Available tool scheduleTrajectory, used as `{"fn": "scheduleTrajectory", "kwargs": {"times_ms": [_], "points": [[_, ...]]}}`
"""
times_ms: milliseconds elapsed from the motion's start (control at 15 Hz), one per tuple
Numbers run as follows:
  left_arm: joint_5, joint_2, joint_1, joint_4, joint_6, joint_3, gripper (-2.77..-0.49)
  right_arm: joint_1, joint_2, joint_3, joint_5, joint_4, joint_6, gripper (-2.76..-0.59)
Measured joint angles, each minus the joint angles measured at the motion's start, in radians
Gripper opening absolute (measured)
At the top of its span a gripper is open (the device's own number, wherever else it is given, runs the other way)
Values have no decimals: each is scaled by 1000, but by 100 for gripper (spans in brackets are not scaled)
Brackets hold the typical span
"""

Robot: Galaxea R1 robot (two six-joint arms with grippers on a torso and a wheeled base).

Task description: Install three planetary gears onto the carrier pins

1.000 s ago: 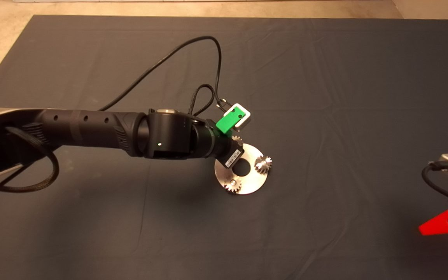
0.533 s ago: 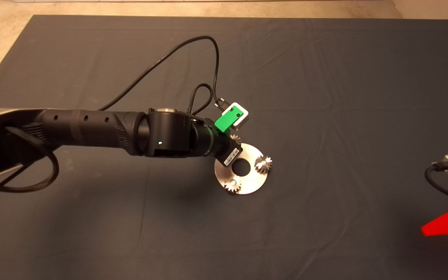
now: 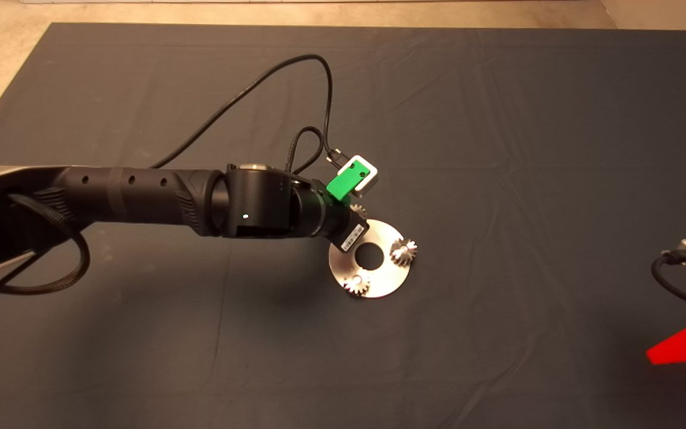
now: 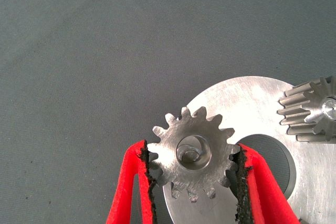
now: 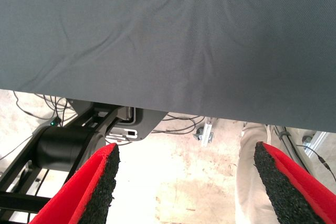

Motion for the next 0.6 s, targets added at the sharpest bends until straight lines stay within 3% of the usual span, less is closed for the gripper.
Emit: {"fn": "scheduleTrajectory", "kwargs": {"times_ms": [333, 600], "points": [[0, 0, 2, 2, 2, 2, -266, 0, 0, 0, 0, 0, 0, -147], [1, 0, 7, -13, 16, 20, -266, 0, 0, 0, 0, 0, 0, -147]]}}
